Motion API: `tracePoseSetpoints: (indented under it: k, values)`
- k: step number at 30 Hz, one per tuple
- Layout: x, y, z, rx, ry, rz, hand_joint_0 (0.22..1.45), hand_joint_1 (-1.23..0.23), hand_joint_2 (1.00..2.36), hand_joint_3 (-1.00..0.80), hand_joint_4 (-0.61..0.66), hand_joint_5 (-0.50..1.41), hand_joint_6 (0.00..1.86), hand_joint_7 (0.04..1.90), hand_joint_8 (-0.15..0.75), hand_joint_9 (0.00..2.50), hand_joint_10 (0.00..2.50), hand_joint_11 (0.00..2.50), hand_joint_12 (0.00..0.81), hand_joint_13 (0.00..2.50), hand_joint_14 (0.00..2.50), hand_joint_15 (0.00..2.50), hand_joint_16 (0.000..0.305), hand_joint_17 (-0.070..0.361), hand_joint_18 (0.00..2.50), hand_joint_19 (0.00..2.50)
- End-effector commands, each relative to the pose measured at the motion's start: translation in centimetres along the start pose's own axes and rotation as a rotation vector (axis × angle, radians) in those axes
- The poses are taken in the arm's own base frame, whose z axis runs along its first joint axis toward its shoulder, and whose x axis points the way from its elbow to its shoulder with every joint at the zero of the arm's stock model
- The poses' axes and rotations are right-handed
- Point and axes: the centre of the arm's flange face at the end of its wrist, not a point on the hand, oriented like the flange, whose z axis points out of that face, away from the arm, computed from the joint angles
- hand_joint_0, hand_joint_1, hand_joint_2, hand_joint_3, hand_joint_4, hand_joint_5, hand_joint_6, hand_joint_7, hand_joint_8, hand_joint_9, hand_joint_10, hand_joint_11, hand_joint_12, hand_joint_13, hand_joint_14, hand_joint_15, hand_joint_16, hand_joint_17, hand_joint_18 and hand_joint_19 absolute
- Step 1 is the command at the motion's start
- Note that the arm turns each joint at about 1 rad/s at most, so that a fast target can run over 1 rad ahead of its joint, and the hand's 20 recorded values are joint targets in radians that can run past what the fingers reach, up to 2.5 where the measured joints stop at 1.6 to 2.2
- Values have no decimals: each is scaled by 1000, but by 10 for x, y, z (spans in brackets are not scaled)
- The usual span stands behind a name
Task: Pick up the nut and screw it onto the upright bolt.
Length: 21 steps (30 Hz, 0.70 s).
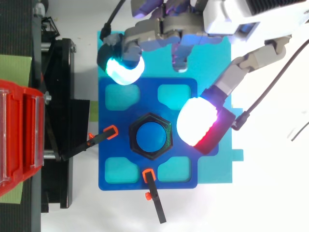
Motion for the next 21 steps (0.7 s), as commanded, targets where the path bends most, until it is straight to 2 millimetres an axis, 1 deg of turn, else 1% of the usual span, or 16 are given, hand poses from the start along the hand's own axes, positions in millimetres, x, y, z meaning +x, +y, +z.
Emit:
tracePoseSetpoints:
  k: [1, 7, 10, 11, 12, 13, 14, 15, 16, 17, 19, 20, 21]
  values:
    - [11, 5, 1, 2, 13, 8, 438, -287, 1000, -500, 225, -122, 503, 780, 323, 1249, 10, 268, 408, 765, 0, 8, 55, 123, 695, 208]
    - [28, 16, 9, 7, -5, 12, 436, -290, 1000, -500, 203, -141, 502, 720, 318, 1108, 7, 178, 415, 629, 0, 0, 56, 126, 550, 156]
    - [34, 24, 14, -1, -4, 17, 434, -290, 1000, -500, 195, -143, 502, 711, 316, 1053, 5, 139, 414, 588, 0, 0, 56, 126, 510, 132]
    - [34, 24, 14, -1, -4, 17, 434, -290, 1000, -500, 200, -143, 502, 714, 320, 1046, 4, 127, 414, 587, 0, 0, 56, 126, 504, 133]
    - [36, 27, 15, -3, -2, 18, 434, -289, 1000, -500, 201, -145, 502, 712, 317, 1043, 4, 125, 413, 568, 0, 0, 56, 125, 488, 112]
    - [40, 29, 17, -5, 3, 20, 434, -293, 1000, -500, 198, -146, 502, 707, 317, 1031, 4, 113, 407, 555, 0, 0, 53, 118, 432, 19]
    - [41, 31, 18, -6, 3, 21, 434, -293, 1000, -500, 198, -146, 502, 707, 317, 1031, 4, 113, 407, 555, 0, 0, 53, 118, 432, 19]
    - [41, 31, 19, -6, 3, 21, 436, -295, 1000, -500, 195, -146, 502, 703, 318, 1027, 4, 109, 381, 519, 0, 0, 47, 106, 356, 0]
    - [47, 33, 21, -8, 10, 24, 437, -297, 1000, -500, 195, -146, 502, 700, 319, 1011, 4, 99, 367, 500, 0, 0, 45, 101, 293, 0]
    - [53, 32, 22, -8, 15, 26, 437, -298, 1000, -500, 196, -146, 502, 704, 319, 1006, 3, 87, 360, 489, 0, 0, 44, 98, 274, 0]
    - [55, 32, 22, -9, 17, 29, 439, -299, 1000, -500, 193, -146, 502, 698, 321, 989, 2, 73, 345, 466, 0, 0, 39, 89, 205, 0]
    - [66, 28, 23, -6, 25, 34, 439, -299, 1000, -500, 190, -146, 502, 696, 320, 989, 0, 74, 344, 465, 0, 0, 39, 88, 204, 0]
    - [69, 26, 23, -6, 25, 38, 439, -301, 1000, -500, 190, -146, 502, 696, 320, 987, 3, 71, 338, 454, 0, 0, 38, 86, 182, 0]
